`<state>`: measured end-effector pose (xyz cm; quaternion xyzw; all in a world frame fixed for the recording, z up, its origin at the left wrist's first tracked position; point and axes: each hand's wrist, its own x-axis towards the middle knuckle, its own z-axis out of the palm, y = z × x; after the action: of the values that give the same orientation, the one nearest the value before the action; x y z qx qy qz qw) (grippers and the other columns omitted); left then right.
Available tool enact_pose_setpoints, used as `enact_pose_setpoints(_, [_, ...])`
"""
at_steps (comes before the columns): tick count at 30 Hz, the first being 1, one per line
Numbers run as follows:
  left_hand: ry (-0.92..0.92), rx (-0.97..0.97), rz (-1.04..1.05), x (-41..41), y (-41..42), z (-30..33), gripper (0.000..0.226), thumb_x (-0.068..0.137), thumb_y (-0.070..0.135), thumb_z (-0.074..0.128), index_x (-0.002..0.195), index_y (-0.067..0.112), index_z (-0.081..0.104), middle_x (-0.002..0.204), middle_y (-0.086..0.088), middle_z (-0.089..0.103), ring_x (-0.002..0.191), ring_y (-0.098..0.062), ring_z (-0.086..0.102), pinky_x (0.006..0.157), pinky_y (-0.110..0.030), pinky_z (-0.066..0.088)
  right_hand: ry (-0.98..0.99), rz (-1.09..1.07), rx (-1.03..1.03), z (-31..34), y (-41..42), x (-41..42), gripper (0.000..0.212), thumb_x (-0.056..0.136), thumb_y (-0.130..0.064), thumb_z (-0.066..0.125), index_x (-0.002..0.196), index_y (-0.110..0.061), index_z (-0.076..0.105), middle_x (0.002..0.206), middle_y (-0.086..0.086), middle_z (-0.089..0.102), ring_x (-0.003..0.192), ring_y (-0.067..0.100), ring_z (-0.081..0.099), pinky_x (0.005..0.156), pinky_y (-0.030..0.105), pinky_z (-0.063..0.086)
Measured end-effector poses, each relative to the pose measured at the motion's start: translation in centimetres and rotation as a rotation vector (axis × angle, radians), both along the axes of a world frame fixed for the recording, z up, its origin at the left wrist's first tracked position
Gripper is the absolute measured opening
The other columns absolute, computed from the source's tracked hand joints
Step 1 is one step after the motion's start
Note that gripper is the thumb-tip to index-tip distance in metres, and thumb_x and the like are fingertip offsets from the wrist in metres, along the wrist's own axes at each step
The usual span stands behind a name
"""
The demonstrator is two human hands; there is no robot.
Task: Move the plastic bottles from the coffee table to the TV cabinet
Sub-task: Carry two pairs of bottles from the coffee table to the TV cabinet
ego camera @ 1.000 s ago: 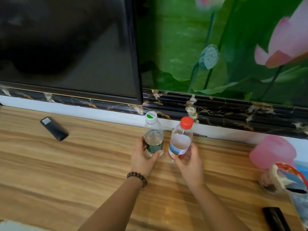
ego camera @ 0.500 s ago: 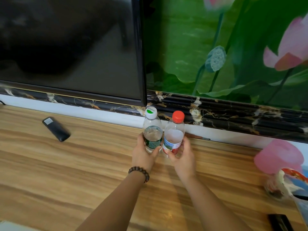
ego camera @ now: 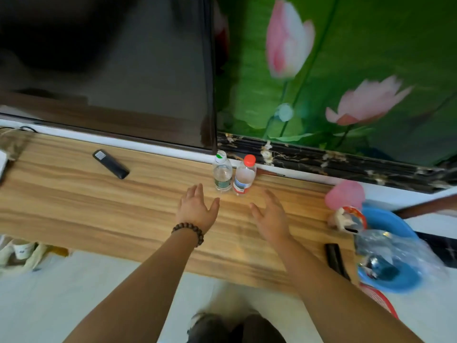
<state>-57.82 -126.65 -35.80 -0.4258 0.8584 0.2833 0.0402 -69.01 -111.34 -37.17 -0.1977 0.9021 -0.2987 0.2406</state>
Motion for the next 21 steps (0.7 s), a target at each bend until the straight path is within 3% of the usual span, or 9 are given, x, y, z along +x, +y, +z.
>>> enact_pose_setpoints(6, [-0.091,-0.058,-0.077,5.4,2.7,13.8,0.070,0.093,0.051,0.037,0.150,0.012,0.022,0.155,-0.008,0.028,0.144,-0.024,0.021,0.118,-0.041,0.018,0.100,0.215,0.133,13.8,3.3,3.0,0.058,0.097,-0.034,0.045,0.149,-0.013,0.028,0.157,0.006,0.027,0.147,0.019,0.021,0.118,0.028,0.018])
enact_pose_setpoints(11, [-0.099,-0.115,-0.024,9.3,4.9,22.0,0.069,0.094,0.052,0.034,0.150,0.014,0.022,0.155,-0.005,0.029,0.144,-0.021,0.022,0.119,-0.040,0.018,0.236,0.341,0.131,22.5,3.9,5.0,0.058,0.097,-0.036,0.045,0.148,-0.013,0.029,0.156,0.008,0.031,0.145,0.023,0.025,0.118,0.031,0.021])
enact_pose_setpoints(21, [-0.063,-0.117,0.313,14.8,9.0,26.8,0.069,0.094,0.052,0.034,0.150,0.015,0.020,0.155,-0.004,0.029,0.143,-0.020,0.025,0.118,-0.040,0.020,0.287,0.614,0.033,27.7,2.0,8.9,0.055,0.096,-0.033,0.045,0.146,-0.012,0.033,0.153,0.008,0.036,0.142,0.023,0.032,0.115,0.037,0.031])
